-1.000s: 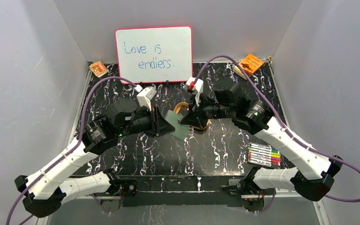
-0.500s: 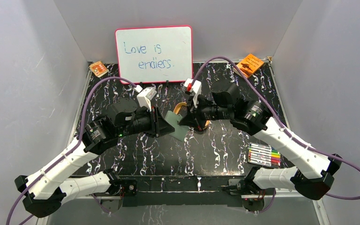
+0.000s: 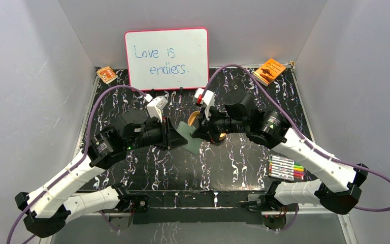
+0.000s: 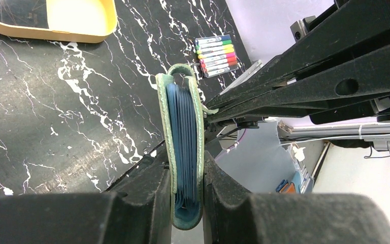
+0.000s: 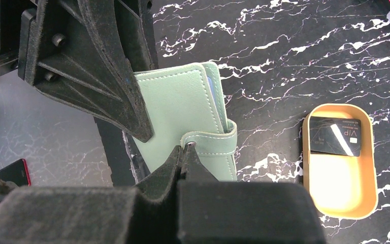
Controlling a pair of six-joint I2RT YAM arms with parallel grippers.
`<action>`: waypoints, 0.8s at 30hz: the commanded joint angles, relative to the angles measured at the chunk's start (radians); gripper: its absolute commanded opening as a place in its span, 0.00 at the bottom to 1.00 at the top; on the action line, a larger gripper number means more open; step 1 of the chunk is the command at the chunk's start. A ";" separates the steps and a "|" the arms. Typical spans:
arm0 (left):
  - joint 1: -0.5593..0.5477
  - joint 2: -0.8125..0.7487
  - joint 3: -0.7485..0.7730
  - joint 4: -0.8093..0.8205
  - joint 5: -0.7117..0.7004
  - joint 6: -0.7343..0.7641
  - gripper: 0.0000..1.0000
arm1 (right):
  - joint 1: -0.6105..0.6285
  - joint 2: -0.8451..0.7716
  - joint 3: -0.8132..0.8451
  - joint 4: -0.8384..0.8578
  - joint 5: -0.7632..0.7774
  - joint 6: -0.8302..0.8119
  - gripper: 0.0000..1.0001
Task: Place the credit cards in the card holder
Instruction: Close the card holder.
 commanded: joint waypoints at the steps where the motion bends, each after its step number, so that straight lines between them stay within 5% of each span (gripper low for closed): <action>1: -0.004 -0.040 0.011 0.203 0.075 -0.035 0.00 | 0.036 0.024 -0.006 0.018 -0.010 0.006 0.00; 24: -0.005 -0.033 0.017 0.301 0.195 -0.060 0.00 | 0.057 0.041 -0.049 0.035 0.010 0.028 0.00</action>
